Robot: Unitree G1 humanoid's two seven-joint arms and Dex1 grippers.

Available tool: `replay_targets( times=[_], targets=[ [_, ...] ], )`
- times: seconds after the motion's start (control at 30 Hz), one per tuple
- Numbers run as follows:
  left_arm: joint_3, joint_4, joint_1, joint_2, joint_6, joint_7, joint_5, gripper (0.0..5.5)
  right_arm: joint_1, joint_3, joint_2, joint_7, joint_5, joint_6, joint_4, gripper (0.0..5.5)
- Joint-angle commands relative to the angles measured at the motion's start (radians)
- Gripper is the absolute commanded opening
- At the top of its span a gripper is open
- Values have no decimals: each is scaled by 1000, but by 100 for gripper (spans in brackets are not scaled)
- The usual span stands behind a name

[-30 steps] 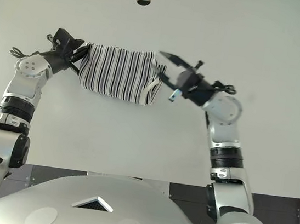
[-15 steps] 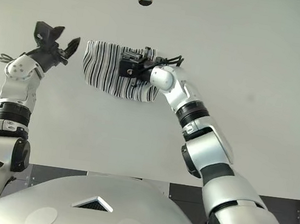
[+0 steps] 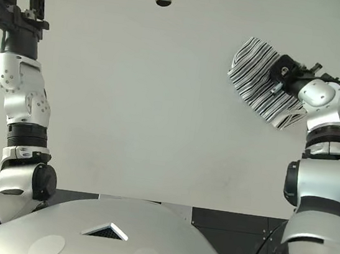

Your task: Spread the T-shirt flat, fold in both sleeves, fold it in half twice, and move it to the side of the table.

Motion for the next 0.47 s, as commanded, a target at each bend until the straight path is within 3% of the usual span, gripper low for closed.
replay_targets(
  times=[0.03, 0.13, 0.2, 0.33, 0.37, 0.4, 0.47],
  targets=[
    [32, -37, 4, -28, 0, 56, -12, 285, -154, -152, -19, -421, 24, -278, -129, 170],
    [32, -58, -14, -59, 11, 81, -26, 285, -139, -213, 24, -586, 20, -407, -248, 170],
    [26, -39, -80, -74, 59, 97, -46, 285, -109, -253, 197, -465, 219, -387, -276, 170],
    [-15, 75, -217, -62, -26, 227, 138, 285, -17, -262, 495, -4, 666, -28, -451, 170],
    [-23, 100, -247, -65, -4, 318, 205, 285, 19, -247, 537, 22, 704, 48, -511, 170],
    [-43, 120, -265, -62, -8, 358, 265, 285, 42, -243, 564, -87, 647, 89, -539, 170],
    [-93, 139, -270, -52, -43, 345, 329, 285, 68, -257, 597, -195, 643, 239, -616, 170]
  ],
)
